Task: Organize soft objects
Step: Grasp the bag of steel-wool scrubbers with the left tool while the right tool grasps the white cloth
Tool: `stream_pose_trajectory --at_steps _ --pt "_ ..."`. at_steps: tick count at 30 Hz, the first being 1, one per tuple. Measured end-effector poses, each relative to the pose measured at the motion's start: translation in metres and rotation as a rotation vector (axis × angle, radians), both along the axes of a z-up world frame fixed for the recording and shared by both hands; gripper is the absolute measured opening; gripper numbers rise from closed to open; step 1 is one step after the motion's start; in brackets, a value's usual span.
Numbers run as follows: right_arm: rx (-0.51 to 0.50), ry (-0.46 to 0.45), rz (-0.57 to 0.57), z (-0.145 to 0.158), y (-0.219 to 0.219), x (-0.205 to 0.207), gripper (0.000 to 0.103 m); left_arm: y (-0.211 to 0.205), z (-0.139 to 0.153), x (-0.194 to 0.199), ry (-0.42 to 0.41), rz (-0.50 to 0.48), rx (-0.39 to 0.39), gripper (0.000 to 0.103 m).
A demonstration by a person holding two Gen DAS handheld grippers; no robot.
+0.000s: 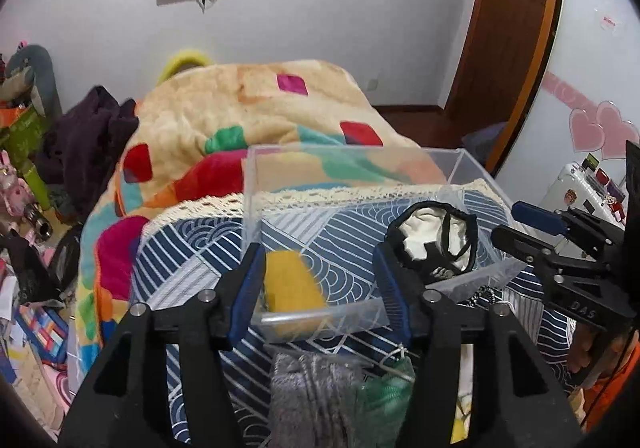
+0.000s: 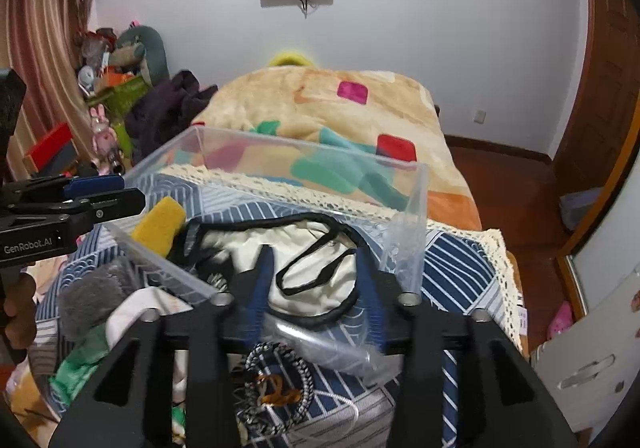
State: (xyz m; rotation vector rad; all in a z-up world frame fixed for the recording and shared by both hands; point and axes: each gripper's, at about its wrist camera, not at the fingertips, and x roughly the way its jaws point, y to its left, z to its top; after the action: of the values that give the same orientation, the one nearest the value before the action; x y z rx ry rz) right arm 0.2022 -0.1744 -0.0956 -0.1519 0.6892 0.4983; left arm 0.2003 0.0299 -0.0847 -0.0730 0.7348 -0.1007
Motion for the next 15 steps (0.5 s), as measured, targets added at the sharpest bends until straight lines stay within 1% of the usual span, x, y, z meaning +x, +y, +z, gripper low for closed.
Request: stream_pose_trajectory --at_steps 2,4,5,6,7,8,10,12,15 --pt "0.02 -0.015 0.008 0.006 -0.002 -0.007 0.048 0.0 0.007 -0.01 -0.034 0.005 0.015 0.062" --pt "0.048 -0.021 0.016 0.012 -0.004 -0.013 0.053 0.001 0.013 -0.018 -0.06 0.003 0.03 0.068" --pt "0.061 -0.025 0.017 0.015 -0.004 -0.016 0.059 0.001 0.017 -0.024 -0.078 0.003 0.038 0.07" --pt "0.072 -0.031 0.017 0.017 -0.004 -0.02 0.069 0.002 0.02 -0.029 -0.089 0.002 0.044 0.07" --pt "0.078 -0.039 0.014 0.019 -0.004 -0.023 0.074 0.003 0.022 -0.033 -0.096 0.0 0.047 0.072" --pt "0.084 -0.048 0.01 0.021 -0.003 -0.026 0.083 0.004 0.023 -0.036 -0.098 -0.002 0.047 0.079" --pt "0.096 -0.071 0.011 0.024 -0.001 -0.034 0.085 0.008 0.022 -0.043 -0.101 0.001 0.043 0.09" --pt "0.094 -0.08 0.025 0.024 0.004 -0.041 0.086 0.011 0.019 -0.049 -0.101 0.008 0.049 0.092" --pt "0.095 -0.071 0.046 0.019 0.009 -0.05 0.086 0.013 0.009 -0.054 -0.066 0.02 0.066 0.095"
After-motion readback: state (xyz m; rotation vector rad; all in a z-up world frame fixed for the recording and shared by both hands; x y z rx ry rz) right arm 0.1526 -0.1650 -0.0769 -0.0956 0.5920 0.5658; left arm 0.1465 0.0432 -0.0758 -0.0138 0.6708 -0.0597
